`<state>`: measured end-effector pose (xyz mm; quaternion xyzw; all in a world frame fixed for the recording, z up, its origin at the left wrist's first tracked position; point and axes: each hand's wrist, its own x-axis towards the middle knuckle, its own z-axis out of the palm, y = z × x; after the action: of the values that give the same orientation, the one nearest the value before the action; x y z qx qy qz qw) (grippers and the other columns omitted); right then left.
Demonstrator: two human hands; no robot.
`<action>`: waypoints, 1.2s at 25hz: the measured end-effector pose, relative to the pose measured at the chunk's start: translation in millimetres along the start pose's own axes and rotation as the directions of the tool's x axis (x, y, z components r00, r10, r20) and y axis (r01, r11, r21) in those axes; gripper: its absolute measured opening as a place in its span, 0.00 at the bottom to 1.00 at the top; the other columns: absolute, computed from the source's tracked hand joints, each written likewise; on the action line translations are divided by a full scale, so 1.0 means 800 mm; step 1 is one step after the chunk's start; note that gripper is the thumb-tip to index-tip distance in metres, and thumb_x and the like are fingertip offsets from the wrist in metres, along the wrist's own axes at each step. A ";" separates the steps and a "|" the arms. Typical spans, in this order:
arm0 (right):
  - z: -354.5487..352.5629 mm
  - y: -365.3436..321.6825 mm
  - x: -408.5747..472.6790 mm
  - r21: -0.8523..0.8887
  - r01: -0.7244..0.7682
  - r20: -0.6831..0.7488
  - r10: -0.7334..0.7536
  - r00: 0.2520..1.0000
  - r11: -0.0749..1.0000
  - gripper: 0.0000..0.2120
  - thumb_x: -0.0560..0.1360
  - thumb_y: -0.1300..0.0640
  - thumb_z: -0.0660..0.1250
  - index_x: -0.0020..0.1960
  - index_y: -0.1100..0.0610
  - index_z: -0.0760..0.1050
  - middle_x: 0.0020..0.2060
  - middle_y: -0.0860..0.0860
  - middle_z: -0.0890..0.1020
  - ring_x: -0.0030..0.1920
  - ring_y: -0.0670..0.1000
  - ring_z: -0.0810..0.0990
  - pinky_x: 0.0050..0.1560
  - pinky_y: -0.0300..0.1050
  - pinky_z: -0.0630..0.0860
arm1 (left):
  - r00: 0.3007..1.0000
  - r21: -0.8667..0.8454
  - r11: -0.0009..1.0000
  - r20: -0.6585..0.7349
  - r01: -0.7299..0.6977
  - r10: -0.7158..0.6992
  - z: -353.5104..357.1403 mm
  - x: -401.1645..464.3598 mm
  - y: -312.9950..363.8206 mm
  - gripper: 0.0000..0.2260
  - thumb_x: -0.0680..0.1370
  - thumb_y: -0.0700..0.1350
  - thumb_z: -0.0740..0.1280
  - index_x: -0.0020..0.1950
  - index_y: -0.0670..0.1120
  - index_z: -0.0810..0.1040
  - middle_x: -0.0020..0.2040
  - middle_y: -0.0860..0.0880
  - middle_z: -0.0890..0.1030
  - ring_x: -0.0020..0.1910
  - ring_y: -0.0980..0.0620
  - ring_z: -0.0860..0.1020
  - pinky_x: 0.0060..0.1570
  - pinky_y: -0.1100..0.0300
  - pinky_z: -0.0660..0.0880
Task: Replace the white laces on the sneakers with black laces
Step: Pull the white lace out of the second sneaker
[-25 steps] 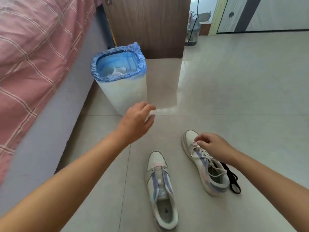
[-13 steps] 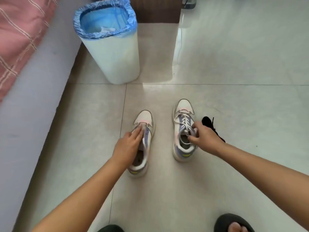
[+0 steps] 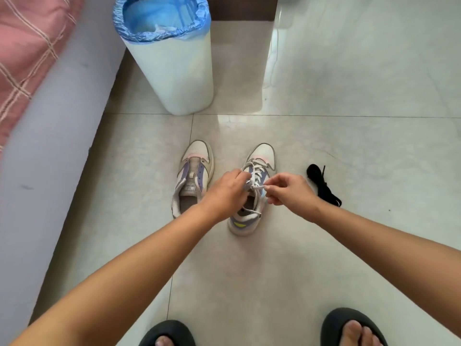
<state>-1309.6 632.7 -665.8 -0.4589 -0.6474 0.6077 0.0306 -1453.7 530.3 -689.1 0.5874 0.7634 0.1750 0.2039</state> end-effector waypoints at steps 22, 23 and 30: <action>-0.164 -0.095 0.100 0.940 0.164 -0.264 0.336 0.904 0.298 0.15 0.80 0.73 0.46 0.39 0.68 0.66 0.36 0.58 0.71 0.32 0.50 0.73 0.21 0.38 0.74 | 0.994 0.269 0.963 -0.106 0.025 0.004 0.033 0.006 0.020 0.16 0.52 0.36 0.81 0.27 0.45 0.75 0.24 0.50 0.73 0.22 0.50 0.73 0.16 0.66 0.61; -0.177 -0.101 0.104 0.918 0.194 -0.317 0.345 0.884 0.347 0.15 0.80 0.73 0.46 0.39 0.67 0.66 0.36 0.58 0.71 0.33 0.51 0.72 0.22 0.38 0.75 | 0.994 0.251 0.968 -0.111 0.027 0.001 0.034 0.008 0.021 0.16 0.51 0.35 0.81 0.26 0.44 0.74 0.24 0.49 0.72 0.22 0.49 0.73 0.16 0.66 0.62; -0.061 -0.025 0.037 -0.273 0.018 0.030 -0.010 0.999 0.962 0.35 0.75 0.62 0.66 0.76 0.54 0.51 0.68 0.56 0.66 0.64 0.53 0.69 0.60 0.41 0.66 | 0.952 0.103 0.949 0.043 0.297 -0.303 0.004 0.026 0.032 0.11 0.79 0.42 0.59 0.53 0.39 0.78 0.50 0.40 0.80 0.50 0.41 0.77 0.49 0.52 0.73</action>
<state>-1308.8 692.1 -651.9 -0.4455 -0.7288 0.5187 -0.0378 -1435.9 556.7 -681.2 0.4785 0.8450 0.0880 0.2220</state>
